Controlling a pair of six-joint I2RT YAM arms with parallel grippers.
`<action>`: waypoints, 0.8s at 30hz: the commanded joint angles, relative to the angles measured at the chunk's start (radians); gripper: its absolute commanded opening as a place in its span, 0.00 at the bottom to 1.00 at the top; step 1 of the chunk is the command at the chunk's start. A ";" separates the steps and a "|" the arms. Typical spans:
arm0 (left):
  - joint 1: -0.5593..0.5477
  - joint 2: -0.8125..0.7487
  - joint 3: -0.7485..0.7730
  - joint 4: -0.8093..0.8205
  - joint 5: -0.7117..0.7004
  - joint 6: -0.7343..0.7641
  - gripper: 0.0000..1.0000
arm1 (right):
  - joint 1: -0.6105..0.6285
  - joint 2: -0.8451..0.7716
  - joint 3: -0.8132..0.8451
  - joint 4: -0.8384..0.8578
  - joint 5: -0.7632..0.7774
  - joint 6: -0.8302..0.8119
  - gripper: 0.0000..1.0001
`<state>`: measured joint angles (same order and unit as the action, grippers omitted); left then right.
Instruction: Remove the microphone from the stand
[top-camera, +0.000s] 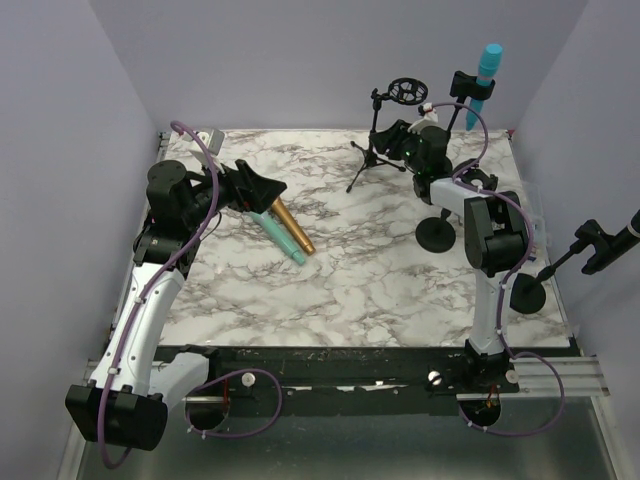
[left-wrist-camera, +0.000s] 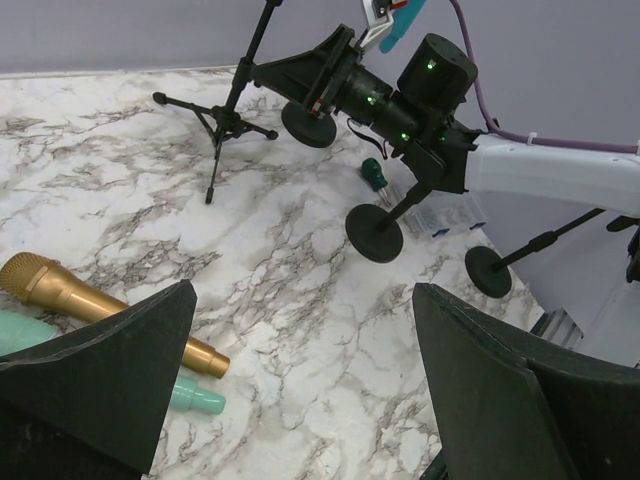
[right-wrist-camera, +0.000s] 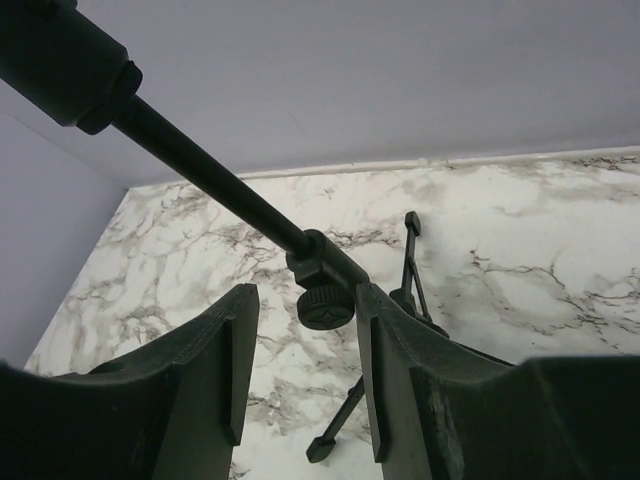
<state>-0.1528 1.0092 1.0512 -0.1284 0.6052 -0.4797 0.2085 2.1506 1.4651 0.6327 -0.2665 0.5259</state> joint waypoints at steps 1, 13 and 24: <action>-0.005 0.002 -0.007 0.029 0.038 -0.003 0.93 | -0.002 0.011 0.035 -0.016 0.014 -0.024 0.48; -0.005 0.001 -0.008 0.033 0.042 -0.002 0.93 | 0.006 0.012 0.041 -0.085 0.016 -0.145 0.22; -0.005 0.000 -0.012 0.036 0.042 -0.003 0.93 | 0.016 0.030 0.067 -0.137 0.032 -0.209 0.22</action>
<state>-0.1528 1.0100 1.0504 -0.1204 0.6216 -0.4805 0.2180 2.1506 1.4994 0.5415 -0.2508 0.3569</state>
